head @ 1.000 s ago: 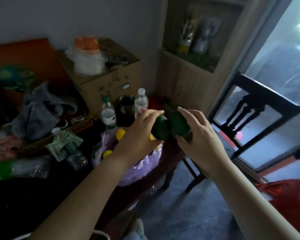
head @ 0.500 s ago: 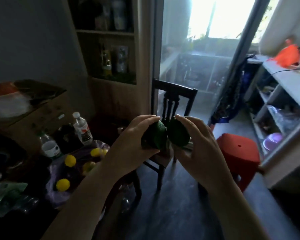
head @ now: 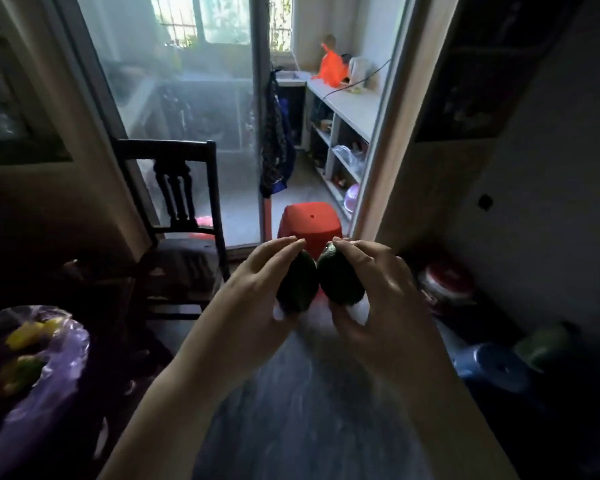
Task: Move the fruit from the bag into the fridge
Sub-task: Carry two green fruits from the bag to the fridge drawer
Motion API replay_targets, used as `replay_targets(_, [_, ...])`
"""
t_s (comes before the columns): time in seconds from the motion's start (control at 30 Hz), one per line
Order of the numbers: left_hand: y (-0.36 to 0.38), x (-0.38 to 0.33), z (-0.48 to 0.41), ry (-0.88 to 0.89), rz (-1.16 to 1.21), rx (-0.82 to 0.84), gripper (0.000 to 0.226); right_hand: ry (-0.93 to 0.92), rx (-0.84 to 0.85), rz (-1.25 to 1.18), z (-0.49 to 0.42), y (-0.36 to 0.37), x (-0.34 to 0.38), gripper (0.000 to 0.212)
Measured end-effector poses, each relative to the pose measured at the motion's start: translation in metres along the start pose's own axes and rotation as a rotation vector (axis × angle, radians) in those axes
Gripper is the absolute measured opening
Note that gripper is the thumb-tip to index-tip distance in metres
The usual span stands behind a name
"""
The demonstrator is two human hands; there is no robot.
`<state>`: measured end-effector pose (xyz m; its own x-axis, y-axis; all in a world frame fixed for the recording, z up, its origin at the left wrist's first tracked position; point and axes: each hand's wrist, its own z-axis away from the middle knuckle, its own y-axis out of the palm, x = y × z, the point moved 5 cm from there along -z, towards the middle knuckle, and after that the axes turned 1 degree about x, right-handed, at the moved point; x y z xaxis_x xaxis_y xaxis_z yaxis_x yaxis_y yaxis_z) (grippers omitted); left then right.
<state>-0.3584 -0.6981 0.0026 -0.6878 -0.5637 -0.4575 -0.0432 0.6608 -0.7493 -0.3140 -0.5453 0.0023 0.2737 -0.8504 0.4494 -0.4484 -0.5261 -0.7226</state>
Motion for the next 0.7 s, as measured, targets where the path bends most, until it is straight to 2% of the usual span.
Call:
replay_targets(0.13, [0.029, -0.07, -0.012, 0.126, 0.024, 0.074, 0.082, 0.106, -0.049, 0.039, 0.044, -0.064, -0.026, 0.057])
replay_targets(0.33, [0.076, -0.199, -0.028, 0.283, 0.067, 0.097, 0.075, 0.209, -0.178, 0.16, 0.111, -0.175, -0.078, 0.06])
replay_targets(0.53, [0.154, -0.362, -0.027, 0.491, 0.126, 0.187, 0.078, 0.344, -0.314, 0.402, 0.223, -0.308, -0.13, 0.062])
replay_targets(0.7, [0.216, -0.497, -0.01, 0.67, 0.271, 0.232, 0.076, 0.465, -0.469, 0.542, 0.324, -0.417, -0.16, 0.058])
